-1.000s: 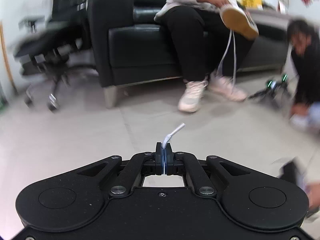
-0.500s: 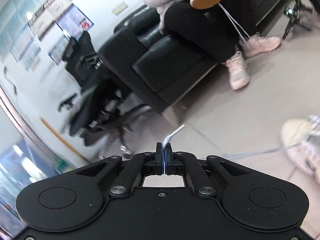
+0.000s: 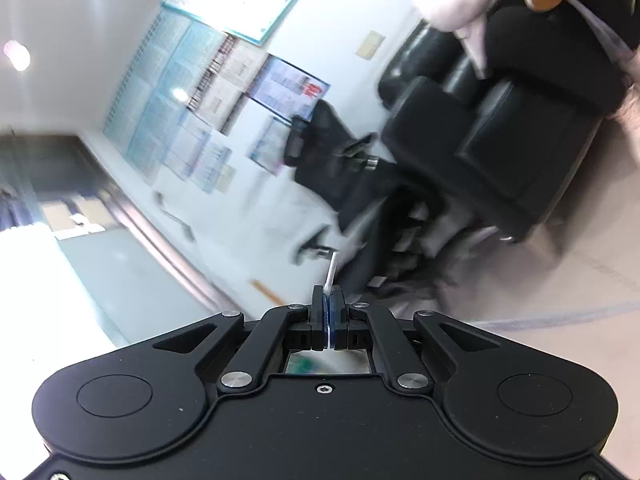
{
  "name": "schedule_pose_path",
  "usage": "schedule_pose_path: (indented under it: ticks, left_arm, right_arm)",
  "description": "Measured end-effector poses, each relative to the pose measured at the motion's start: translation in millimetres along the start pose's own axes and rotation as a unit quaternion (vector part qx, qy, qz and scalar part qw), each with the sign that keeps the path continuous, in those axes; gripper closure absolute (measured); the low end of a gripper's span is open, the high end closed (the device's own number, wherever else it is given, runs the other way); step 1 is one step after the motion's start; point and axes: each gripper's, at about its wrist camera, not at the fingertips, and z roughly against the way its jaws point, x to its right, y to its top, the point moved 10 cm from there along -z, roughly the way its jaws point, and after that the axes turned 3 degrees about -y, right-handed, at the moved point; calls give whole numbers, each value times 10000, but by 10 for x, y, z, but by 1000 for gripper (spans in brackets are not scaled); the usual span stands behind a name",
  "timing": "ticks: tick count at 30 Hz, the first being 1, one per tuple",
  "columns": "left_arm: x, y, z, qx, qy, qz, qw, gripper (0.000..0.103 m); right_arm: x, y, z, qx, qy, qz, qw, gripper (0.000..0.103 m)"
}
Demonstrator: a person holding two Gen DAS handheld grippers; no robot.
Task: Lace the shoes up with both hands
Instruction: 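Pull the lace upward with the left gripper, drawing it through the eyelets, then grasp the loose lace end on the floor with the right gripper and lift it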
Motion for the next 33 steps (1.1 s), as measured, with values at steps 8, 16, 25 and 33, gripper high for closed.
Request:
schedule_pose_path:
  ticks: [8, 16, 25, 33]
  left_arm:
    - [150, 134, -45, -586, -1371, 2047, 9674, 101]
    - [1322, 363, 294, -933, -4426, 3853, 8043, 101]
    - [2251, 594, 607, -1115, -5737, 3649, 7248, 101]
    - [2441, 439, 675, -1352, -5836, 3789, 7054, 101]
  right_arm:
    - [15, 15, 100, 215, 261, -88, 9994, 93]
    - [870, -91, 981, 1124, 239, -1301, 9848, 74]
    - [2399, -1354, 479, -298, -1288, -1145, 9846, 75]
    - [2487, -1518, 277, -560, -702, -765, 9930, 76]
